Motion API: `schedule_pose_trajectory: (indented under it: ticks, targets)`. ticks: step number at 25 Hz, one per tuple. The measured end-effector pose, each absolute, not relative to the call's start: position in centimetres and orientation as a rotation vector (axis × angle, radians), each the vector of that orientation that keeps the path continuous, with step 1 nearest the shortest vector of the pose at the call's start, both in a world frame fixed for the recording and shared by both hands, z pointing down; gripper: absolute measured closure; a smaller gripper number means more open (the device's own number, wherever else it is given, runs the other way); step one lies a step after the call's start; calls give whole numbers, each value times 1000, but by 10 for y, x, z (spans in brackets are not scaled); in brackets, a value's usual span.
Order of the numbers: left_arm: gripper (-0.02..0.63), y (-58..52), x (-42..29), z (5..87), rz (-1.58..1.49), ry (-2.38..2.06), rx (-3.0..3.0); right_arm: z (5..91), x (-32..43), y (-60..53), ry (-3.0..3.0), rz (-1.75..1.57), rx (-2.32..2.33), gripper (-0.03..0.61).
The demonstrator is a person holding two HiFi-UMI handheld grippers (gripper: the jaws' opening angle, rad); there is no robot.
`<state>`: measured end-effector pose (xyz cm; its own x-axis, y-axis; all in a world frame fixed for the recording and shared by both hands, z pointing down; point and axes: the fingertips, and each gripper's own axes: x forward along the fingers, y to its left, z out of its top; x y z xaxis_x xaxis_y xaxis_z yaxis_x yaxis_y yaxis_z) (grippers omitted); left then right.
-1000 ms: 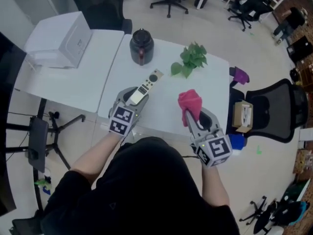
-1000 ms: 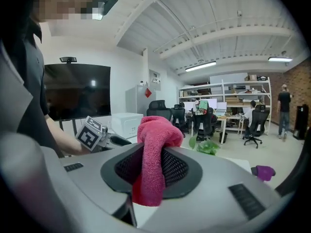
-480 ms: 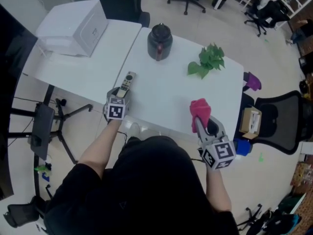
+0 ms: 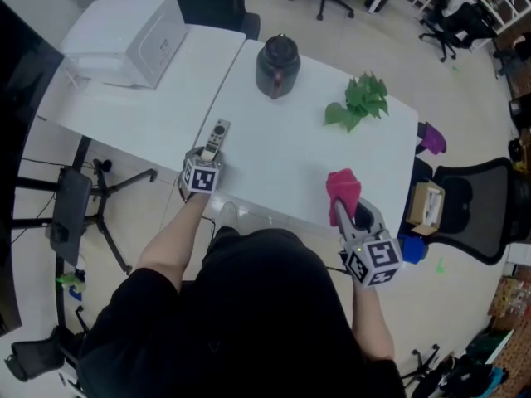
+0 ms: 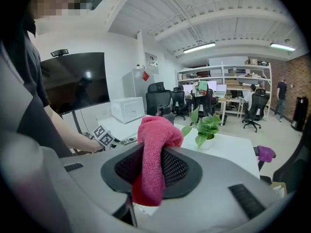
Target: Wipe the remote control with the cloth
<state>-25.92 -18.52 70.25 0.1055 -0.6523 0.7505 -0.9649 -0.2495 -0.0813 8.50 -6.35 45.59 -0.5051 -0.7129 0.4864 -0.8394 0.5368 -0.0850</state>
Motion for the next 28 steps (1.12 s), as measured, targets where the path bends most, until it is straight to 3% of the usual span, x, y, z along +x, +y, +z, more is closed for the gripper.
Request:
schedule_pose_trajectory:
  ticks: [17,28]
  targets:
    - [375,-181,-259,714,1023,-1535,1934,460,87,-66,-2370,456,1268,474]
    - [374,-173,-238,642,876,-1595,2122,480,97,-75,-2324,491,1304,474]
